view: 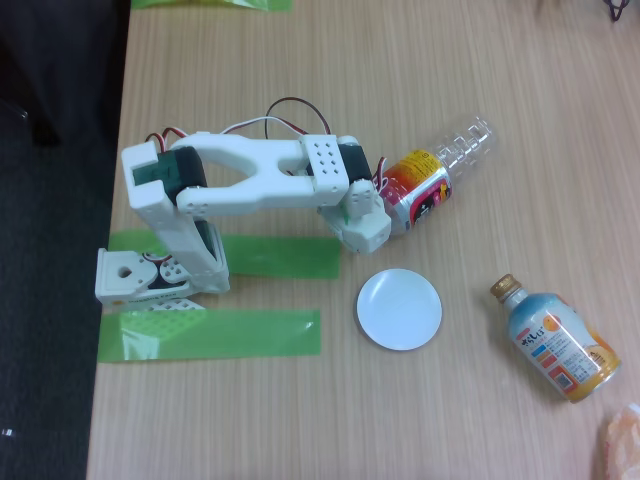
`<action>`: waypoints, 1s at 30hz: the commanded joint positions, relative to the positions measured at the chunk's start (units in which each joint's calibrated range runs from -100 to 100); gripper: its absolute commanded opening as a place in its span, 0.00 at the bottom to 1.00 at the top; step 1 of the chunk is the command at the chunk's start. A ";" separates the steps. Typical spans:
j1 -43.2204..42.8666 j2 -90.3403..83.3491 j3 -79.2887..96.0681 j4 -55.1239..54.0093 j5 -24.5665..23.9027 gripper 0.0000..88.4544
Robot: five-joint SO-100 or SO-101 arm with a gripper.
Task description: Pick up the plastic bottle and stand it up on the white place
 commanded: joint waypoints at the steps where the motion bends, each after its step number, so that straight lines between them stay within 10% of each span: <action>1: -0.28 -0.95 -0.66 -0.47 0.27 0.14; 18: -1.02 -1.04 -11.98 -17.81 -0.26 0.14; 30: -6.28 -12.80 -13.33 -16.95 -23.82 0.14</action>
